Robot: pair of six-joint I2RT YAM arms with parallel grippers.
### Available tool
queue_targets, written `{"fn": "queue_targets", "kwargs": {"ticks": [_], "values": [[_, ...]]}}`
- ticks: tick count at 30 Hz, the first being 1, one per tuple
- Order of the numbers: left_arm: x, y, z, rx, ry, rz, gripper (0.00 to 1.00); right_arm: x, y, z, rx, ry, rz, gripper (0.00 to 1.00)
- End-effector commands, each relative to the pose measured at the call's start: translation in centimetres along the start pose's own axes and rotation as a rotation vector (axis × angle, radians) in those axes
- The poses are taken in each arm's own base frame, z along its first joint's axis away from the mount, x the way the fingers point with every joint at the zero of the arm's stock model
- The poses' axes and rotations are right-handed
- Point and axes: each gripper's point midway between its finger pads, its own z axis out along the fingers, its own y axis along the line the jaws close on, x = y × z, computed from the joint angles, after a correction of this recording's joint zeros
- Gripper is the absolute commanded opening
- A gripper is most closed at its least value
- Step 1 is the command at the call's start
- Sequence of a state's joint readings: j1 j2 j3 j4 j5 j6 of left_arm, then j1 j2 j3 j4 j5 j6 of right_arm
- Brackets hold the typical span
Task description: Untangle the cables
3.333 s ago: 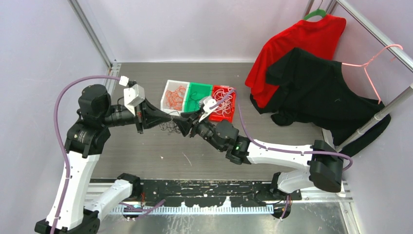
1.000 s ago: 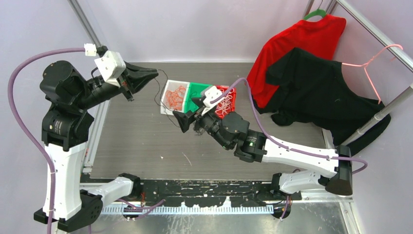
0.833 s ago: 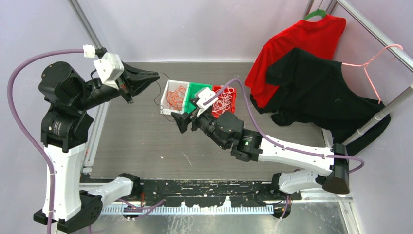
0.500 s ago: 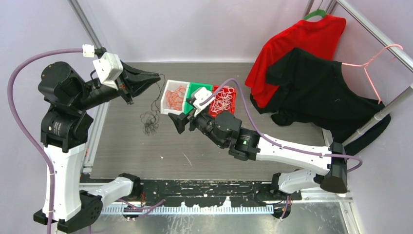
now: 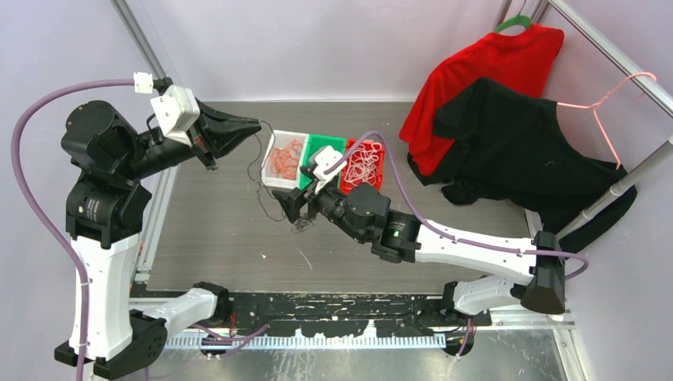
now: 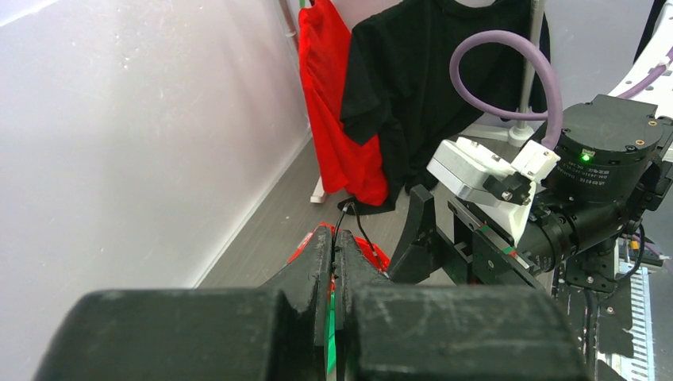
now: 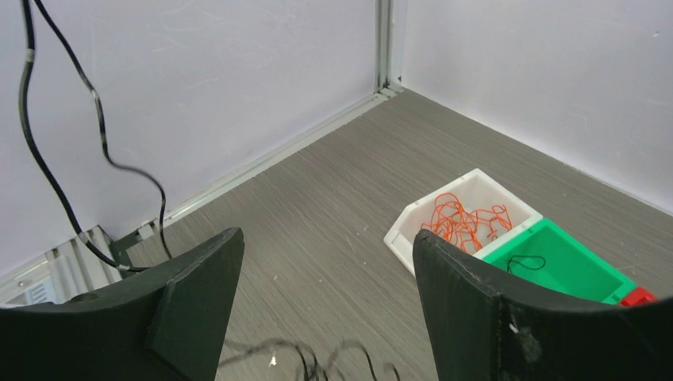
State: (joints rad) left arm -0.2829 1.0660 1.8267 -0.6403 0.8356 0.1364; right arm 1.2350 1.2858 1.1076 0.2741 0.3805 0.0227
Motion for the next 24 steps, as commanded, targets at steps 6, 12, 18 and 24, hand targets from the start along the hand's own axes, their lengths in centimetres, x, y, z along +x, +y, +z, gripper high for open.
{"fn": "queue_targets", "kwargs": {"ticks": [6, 12, 18, 24], "values": [[-2.8, -0.5, -0.5, 0.004, -0.066, 0.054, 0.0, -2.8, -0.9, -1.7, 0.016, -0.082, 0.062, 0.83], [-2.6, -0.1, -0.5, -0.007, -0.062, 0.062, 0.0, -2.6, -0.1, -2.0, -0.031, -0.071, 0.058, 0.82], [-2.5, -0.1, -0.5, -0.008, -0.061, 0.062, 0.0, -3.2, 1.9, -1.8, -0.138, -0.078, 0.062, 0.82], [-3.1, -0.4, -0.5, 0.001, -0.071, 0.044, 0.0, -2.7, 1.6, -0.5, -0.094, -0.059, 0.038, 0.81]]}}
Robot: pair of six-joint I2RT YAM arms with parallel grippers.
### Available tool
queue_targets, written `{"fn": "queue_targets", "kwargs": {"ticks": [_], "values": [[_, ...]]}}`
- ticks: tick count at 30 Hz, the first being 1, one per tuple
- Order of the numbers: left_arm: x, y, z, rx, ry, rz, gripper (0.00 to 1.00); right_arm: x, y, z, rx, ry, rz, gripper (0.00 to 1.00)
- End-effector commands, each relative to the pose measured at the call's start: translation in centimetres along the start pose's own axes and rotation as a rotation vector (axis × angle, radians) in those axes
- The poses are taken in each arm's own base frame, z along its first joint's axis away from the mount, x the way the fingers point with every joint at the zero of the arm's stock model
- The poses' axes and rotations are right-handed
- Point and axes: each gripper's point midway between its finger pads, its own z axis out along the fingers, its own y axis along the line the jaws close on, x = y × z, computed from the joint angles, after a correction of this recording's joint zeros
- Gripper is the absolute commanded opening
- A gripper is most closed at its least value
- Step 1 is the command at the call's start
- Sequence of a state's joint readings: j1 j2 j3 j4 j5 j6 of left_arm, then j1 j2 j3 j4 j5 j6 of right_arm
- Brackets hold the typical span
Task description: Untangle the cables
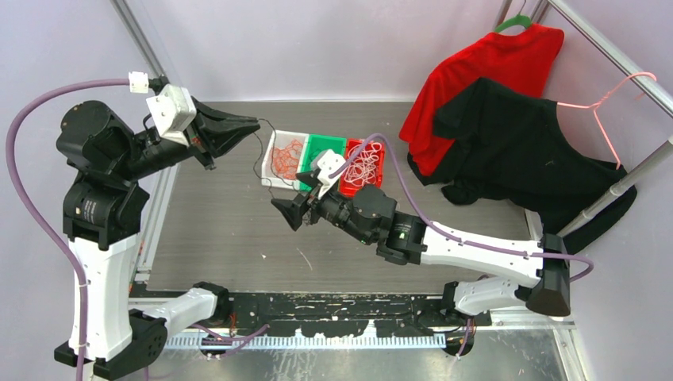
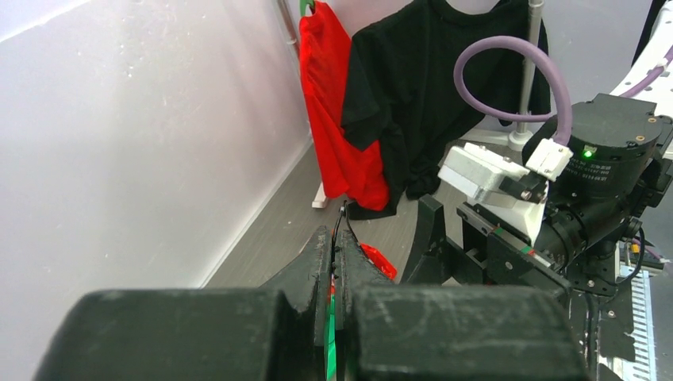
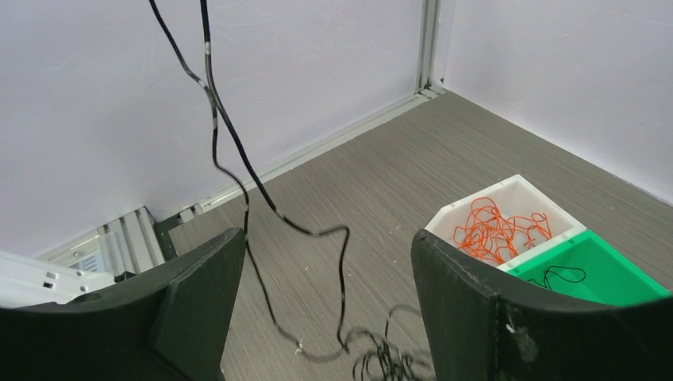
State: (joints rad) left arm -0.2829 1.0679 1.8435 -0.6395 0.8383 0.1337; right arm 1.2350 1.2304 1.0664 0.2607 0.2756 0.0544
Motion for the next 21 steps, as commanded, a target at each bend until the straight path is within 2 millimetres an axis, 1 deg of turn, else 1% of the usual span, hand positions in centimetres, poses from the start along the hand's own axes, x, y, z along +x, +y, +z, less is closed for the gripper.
{"fn": "queue_targets", "kwargs": {"ticks": [1, 3, 7, 9, 11, 15, 21], "values": [[-2.7, -0.4, -0.5, 0.004, -0.064, 0.034, 0.0, -2.6, -0.2, 1.2, 0.028, -0.066, -0.005, 0.8], [-3.0, -0.7, -0.6, 0.013, -0.071, 0.027, 0.0, -2.6, -1.0, 1.5, 0.075, -0.074, -0.032, 0.79], [-3.7, -1.2, -0.6, 0.035, -0.083, 0.005, 0.0, -2.9, -1.3, 2.3, 0.092, -0.083, -0.066, 0.76], [-3.9, -1.3, -0.6, 0.038, -0.089, 0.005, 0.0, -3.8, -0.4, 2.1, 0.038, -0.101, -0.07, 0.77], [-4.0, -1.3, -0.7, 0.038, -0.09, 0.016, 0.0, -4.4, 0.9, 1.7, -0.037, -0.11, -0.066, 0.79], [-3.8, -1.2, -0.7, 0.037, -0.086, 0.035, 0.0, -4.4, 1.9, 1.2, -0.098, -0.087, -0.06, 0.81], [-3.6, -1.1, -0.7, 0.036, -0.079, 0.053, 0.0, -4.2, 3.3, 0.4, -0.185, -0.088, -0.032, 0.81]]}}
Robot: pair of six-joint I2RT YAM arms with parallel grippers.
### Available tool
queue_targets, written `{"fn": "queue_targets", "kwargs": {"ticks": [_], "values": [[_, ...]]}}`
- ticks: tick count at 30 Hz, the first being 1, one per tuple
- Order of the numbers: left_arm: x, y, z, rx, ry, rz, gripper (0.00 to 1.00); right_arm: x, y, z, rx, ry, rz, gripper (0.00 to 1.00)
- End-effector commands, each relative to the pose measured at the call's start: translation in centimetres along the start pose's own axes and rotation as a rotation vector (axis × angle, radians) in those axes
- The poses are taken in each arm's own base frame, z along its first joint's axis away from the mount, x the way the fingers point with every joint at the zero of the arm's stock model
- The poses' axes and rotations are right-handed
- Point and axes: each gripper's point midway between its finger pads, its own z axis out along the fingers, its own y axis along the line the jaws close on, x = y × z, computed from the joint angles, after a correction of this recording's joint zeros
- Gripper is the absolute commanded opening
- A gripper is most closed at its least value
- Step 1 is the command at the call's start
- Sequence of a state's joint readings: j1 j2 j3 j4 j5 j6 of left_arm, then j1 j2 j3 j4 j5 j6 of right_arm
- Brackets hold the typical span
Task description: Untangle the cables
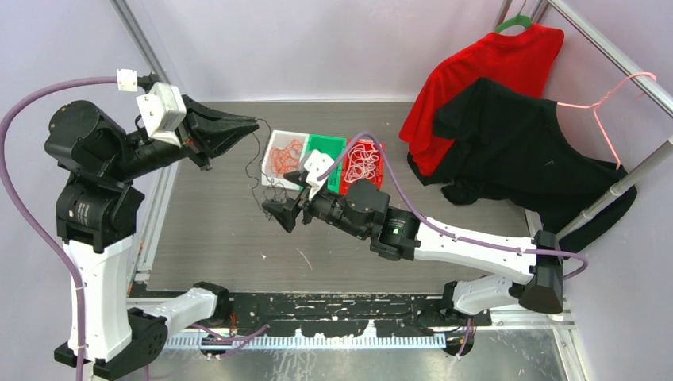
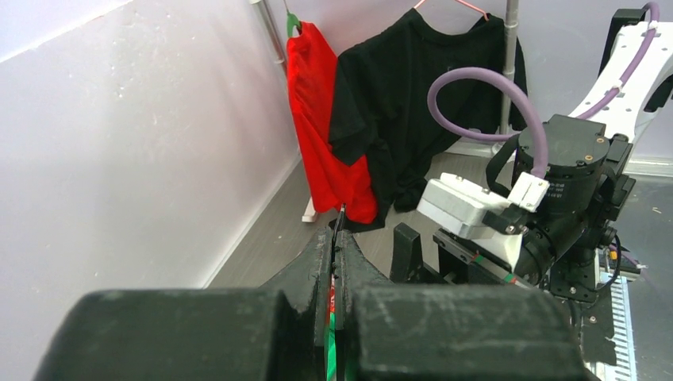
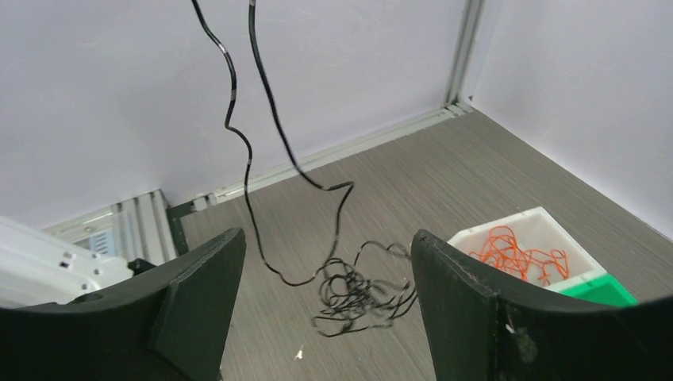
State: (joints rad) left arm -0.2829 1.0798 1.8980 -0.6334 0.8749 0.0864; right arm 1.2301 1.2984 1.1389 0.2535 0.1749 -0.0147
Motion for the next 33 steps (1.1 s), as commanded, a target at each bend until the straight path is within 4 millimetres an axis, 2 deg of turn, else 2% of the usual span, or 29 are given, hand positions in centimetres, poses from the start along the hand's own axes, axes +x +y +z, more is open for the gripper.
{"fn": "queue_targets", "kwargs": {"ticks": [1, 7, 13, 18, 24, 28, 30, 33], "values": [[-1.8, -0.4, -0.4, 0.006, -0.038, 0.067, 0.0, -4.0, 1.5, -1.3, -0.099, -0.098, 0.032, 0.81], [-1.7, -0.5, -0.5, 0.011, -0.037, 0.062, 0.0, -5.0, 0.5, -1.7, -0.058, -0.121, 0.043, 0.8], [-2.3, -0.8, -0.5, 0.022, -0.05, 0.041, 0.0, -4.1, 0.0, 0.9, -0.021, -0.079, -0.021, 0.77], [-3.6, -1.4, -0.5, 0.05, -0.077, 0.019, 0.0, -2.9, -1.7, 2.7, 0.046, -0.062, -0.092, 0.73], [-4.7, -0.7, 0.3, 0.056, -0.112, -0.035, 0.0, 2.1, -1.6, 5.7, 0.019, -0.018, -0.079, 0.67], [-4.9, -0.2, 0.8, 0.055, -0.119, -0.057, 0.0, 4.3, -1.0, 8.2, -0.001, 0.008, -0.068, 0.56], [-5.2, 0.1, 1.0, 0.053, -0.123, -0.056, 0.0, 5.6, -1.3, 9.1, 0.007, 0.023, -0.05, 0.54], [-5.9, 0.2, 1.1, 0.054, -0.139, -0.05, 0.0, 8.5, -1.7, 10.0, 0.016, 0.072, -0.032, 0.51]]}}
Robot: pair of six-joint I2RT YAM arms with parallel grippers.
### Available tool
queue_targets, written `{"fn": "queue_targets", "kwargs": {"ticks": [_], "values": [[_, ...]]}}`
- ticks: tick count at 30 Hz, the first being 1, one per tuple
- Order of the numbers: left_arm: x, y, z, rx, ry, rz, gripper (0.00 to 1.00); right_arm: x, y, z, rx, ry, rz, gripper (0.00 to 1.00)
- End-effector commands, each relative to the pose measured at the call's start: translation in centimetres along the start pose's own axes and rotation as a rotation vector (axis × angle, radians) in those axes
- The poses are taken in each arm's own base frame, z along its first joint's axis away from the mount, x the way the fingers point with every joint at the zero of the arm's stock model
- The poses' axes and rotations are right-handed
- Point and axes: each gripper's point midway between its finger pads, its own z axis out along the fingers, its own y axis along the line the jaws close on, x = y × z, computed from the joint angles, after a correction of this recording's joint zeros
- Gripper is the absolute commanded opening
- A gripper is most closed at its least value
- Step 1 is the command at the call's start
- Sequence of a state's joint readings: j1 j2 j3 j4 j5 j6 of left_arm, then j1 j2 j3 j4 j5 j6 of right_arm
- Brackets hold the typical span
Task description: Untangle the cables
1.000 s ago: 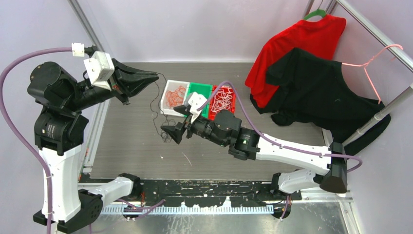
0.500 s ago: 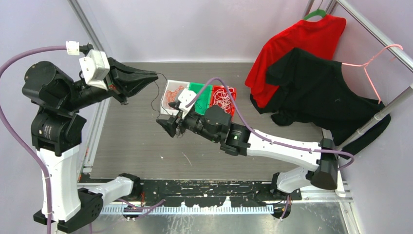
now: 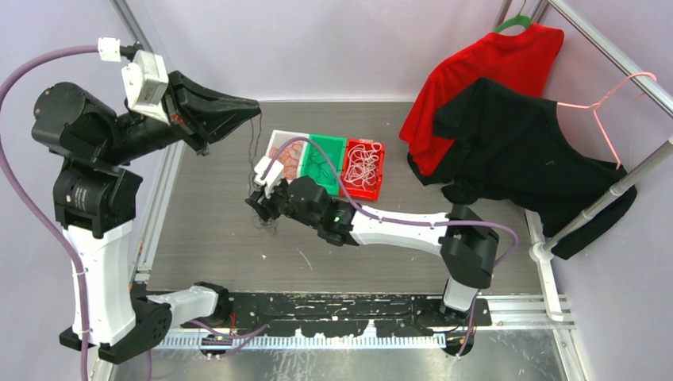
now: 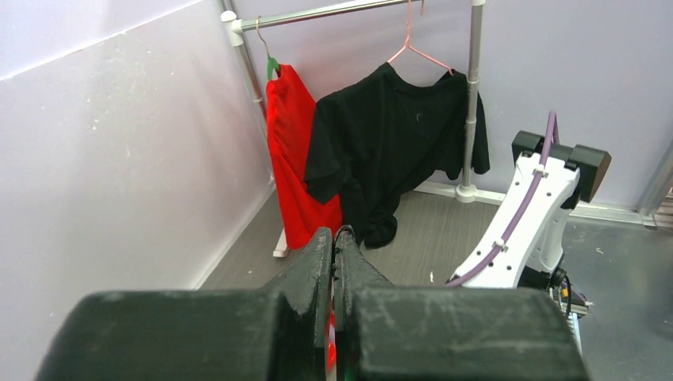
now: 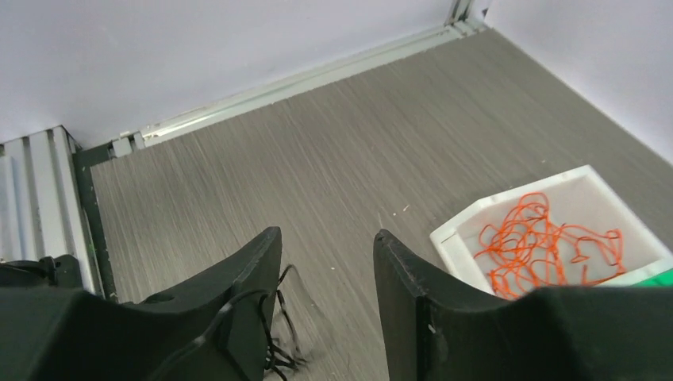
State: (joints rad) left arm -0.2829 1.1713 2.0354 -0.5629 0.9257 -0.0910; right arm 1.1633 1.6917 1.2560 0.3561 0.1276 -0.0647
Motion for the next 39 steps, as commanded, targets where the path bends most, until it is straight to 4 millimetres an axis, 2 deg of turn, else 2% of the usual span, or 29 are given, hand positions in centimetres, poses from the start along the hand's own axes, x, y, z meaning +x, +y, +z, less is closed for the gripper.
{"fn": "queue_targets", "kwargs": {"ticks": [1, 6, 10, 13, 20, 24, 27, 28, 29, 31, 33, 35, 39], "values": [[-2.7, -0.1, 0.2, 0.01, -0.069, 0.042, 0.0, -1.7, -0.3, 1.3, 0.001, -0.079, 0.05, 0.5], [-4.0, 0.4, 0.3, -0.01, -0.099, 0.095, 0.0, 5.1, -0.7, 0.1, 0.035, 0.03, 0.069, 0.47], [-4.9, 0.9, 0.4, -0.033, -0.115, 0.142, 0.0, 9.8, -1.5, -2.6, 0.082, 0.098, 0.084, 0.46], [-5.4, 1.2, 0.3, -0.049, -0.123, 0.173, 0.0, 12.2, -2.7, -4.9, 0.139, 0.121, 0.096, 0.45], [-5.3, 2.0, 0.3, -0.078, -0.117, 0.232, 0.0, 16.3, -4.7, -9.9, 0.249, 0.149, 0.163, 0.44], [-5.0, 3.4, 0.5, -0.123, -0.104, 0.271, 0.0, 17.7, -5.2, -11.4, 0.287, 0.148, 0.191, 0.43], [-5.8, 3.9, 0.2, -0.159, -0.114, 0.322, 0.0, 18.4, -5.6, -12.1, 0.31, 0.142, 0.203, 0.43], [-5.1, 4.7, 0.8, -0.161, -0.097, 0.312, 0.0, 18.4, -5.8, -12.5, 0.32, 0.131, 0.208, 0.43], [-4.8, 5.0, 1.0, -0.157, -0.087, 0.312, 0.0, 17.9, -6.0, -12.7, 0.327, 0.109, 0.213, 0.44], [-4.6, 4.7, 1.0, -0.138, -0.076, 0.308, 0.0, 15.5, -6.1, -12.9, 0.324, 0.052, 0.225, 0.51], [-4.1, 4.5, 1.1, -0.122, -0.064, 0.299, 0.0, 11.6, -5.7, -12.7, 0.281, -0.01, 0.216, 0.63], [-3.5, 4.4, 1.0, -0.117, -0.05, 0.292, 0.0, 7.1, -4.8, -12.4, 0.207, -0.067, 0.203, 0.71], [-2.7, 4.3, 1.0, -0.109, -0.036, 0.286, 0.0, -2.0, -2.7, -12.3, 0.047, -0.221, 0.163, 0.78]]}}
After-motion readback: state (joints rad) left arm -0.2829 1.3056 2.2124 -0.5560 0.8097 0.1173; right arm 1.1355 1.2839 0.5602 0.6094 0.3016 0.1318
